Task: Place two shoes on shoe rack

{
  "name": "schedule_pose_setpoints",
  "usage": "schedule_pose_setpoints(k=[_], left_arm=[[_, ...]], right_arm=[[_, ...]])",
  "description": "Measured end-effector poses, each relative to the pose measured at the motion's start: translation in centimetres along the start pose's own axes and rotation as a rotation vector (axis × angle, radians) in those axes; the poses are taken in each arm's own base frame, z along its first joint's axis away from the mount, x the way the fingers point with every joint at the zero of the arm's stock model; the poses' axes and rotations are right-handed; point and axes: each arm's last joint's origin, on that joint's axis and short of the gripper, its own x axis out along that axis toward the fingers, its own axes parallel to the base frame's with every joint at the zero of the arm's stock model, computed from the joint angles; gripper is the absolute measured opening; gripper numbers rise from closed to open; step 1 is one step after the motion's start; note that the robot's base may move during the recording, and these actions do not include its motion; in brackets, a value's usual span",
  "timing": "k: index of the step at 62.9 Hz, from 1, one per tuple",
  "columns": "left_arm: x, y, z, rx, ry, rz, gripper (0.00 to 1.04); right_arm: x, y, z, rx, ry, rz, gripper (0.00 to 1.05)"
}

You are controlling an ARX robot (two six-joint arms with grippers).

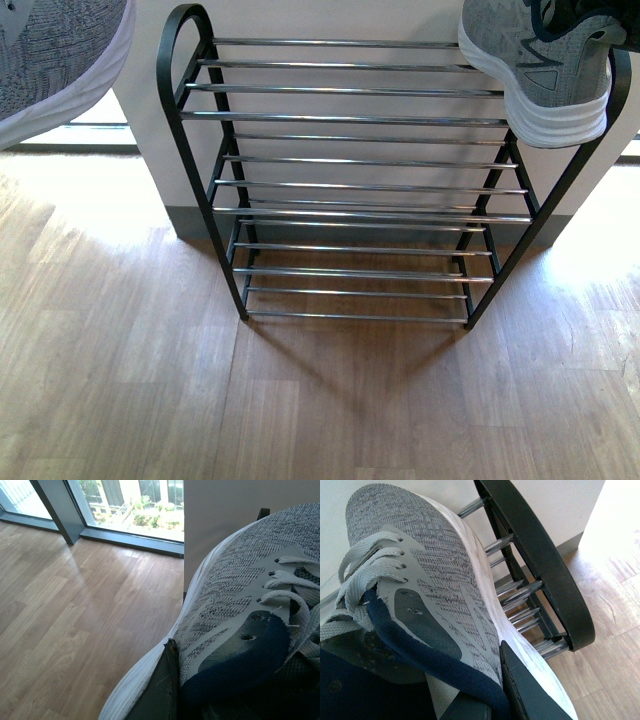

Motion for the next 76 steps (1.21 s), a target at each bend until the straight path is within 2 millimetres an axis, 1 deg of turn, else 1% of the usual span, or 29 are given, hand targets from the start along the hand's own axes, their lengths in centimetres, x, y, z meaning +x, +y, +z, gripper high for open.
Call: schedule_pose_setpoints(k=[15,25,32,37,43,47,48,50,52,57,59,60,64,66,67,68,69,70,73,75,76], left_arm=[[0.0,0.0,0.0,0.0,0.0,0.0,0.02],[0.0,0.0,0.0,0.0,0.0,0.0,0.02],[0.0,0.0,0.0,0.0,0.0,0.0,0.02],[0.0,0.0,0.0,0.0,0.0,0.0,0.02],[0.0,0.0,0.0,0.0,0.0,0.0,0.02],[0.0,0.0,0.0,0.0,0.0,0.0,0.02],[0.0,0.0,0.0,0.0,0.0,0.0,0.02],[0.0,0.0,0.0,0.0,0.0,0.0,0.02],[0.0,0.0,0.0,0.0,0.0,0.0,0.02],[0.0,0.0,0.0,0.0,0.0,0.0,0.02],[0.0,0.0,0.0,0.0,0.0,0.0,0.02],[0.0,0.0,0.0,0.0,0.0,0.0,0.02],[0.0,0.0,0.0,0.0,0.0,0.0,0.02],[0.0,0.0,0.0,0.0,0.0,0.0,0.02],[0.0,0.0,0.0,0.0,0.0,0.0,0.02],[0.0,0.0,0.0,0.0,0.0,0.0,0.02],[0.0,0.0,0.0,0.0,0.0,0.0,0.02],[0.0,0.0,0.0,0.0,0.0,0.0,0.02],[0.0,0.0,0.0,0.0,0.0,0.0,0.02],[0.0,0.0,0.0,0.0,0.0,0.0,0.02],[0.0,0.0,0.0,0.0,0.0,0.0,0.02]], right_arm=[[1.4,-0.6,0.0,0.013,-0.02,-0.067,0.01],[1.7,0.0,0.8,0.021,-0.042,-0.068,0.01],[1.7,0.1,0.7,0.019,-0.034,-0.056,0.02],[1.7,0.2,0.8,0.022,-0.035,-0.042,0.18],[1.5,0.3,1.1,0.026,-0.036,-0.023,0.34],[1.4,0.4,1.2,0.029,-0.04,-0.009,0.42],[1.3,0.4,1.3,0.029,-0.043,-0.001,0.46],[1.1,0.5,1.4,0.028,-0.047,0.011,0.51],[1.0,0.5,1.4,0.026,-0.049,0.018,0.55],[0.2,0.4,1.6,0.021,-0.054,0.057,0.69],[-0.1,0.4,1.6,0.018,-0.057,0.065,0.71],[-0.5,0.4,1.7,0.016,-0.064,0.077,0.76],[-1.5,0.3,2.0,0.006,-0.073,0.113,0.86],[-1.8,0.3,2.1,0.007,-0.076,0.122,0.89],[-2.3,0.2,2.3,0.003,-0.082,0.136,0.93],[-2.4,0.2,2.3,0.003,-0.083,0.14,0.94],[-2.9,0.1,2.4,0.0,-0.087,0.155,0.97],[-3.0,0.1,2.4,0.0,-0.088,0.158,0.97],[-4.1,-0.3,2.6,-0.007,-0.096,0.186,0.95],[-4.4,-0.3,2.6,-0.009,-0.097,0.195,0.95],[-4.9,-0.5,2.6,-0.011,-0.098,0.211,0.95]])
